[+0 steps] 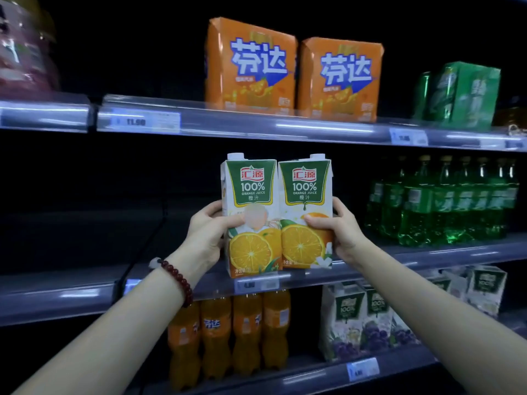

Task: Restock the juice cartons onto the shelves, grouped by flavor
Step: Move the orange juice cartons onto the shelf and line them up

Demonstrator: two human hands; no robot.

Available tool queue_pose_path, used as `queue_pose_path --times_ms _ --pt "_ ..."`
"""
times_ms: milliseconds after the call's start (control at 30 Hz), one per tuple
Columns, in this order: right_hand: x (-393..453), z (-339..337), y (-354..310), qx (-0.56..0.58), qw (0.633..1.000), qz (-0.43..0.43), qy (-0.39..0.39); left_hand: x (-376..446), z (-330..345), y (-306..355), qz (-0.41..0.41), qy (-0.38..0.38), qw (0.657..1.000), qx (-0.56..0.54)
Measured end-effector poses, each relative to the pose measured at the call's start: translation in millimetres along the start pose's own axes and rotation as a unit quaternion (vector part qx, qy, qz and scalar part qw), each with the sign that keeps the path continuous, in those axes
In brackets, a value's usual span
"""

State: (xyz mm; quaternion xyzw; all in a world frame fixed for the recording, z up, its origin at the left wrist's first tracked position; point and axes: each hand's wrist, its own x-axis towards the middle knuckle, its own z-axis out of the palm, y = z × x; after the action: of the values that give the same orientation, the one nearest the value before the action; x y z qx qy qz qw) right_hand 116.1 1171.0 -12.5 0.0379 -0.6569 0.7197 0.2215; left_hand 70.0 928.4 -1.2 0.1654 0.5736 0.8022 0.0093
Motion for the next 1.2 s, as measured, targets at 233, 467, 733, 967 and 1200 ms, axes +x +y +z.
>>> queue_pose_path --times_ms 233,467,733,967,1200 --pt "-8.7 -44.1 -1.5 0.005 0.999 -0.018 0.032 4.1 40.4 -12.8 -0.005 -0.031 0.999 0.009" --pt "9.4 -102.1 -6.5 0.017 0.999 -0.026 0.038 14.4 99.1 -30.6 0.002 -0.029 0.999 -0.014" --pt "48.8 -164.7 -8.8 0.019 0.999 -0.027 0.002 32.9 159.1 -56.5 0.024 -0.020 0.998 -0.052" --pt "76.0 -204.8 9.3 0.044 0.999 -0.018 -0.002 51.7 196.5 -83.0 0.039 -0.001 0.998 -0.043" --pt "96.7 -216.2 29.6 0.061 0.998 -0.001 -0.012 73.6 198.5 -101.8 0.031 0.020 0.999 -0.024"
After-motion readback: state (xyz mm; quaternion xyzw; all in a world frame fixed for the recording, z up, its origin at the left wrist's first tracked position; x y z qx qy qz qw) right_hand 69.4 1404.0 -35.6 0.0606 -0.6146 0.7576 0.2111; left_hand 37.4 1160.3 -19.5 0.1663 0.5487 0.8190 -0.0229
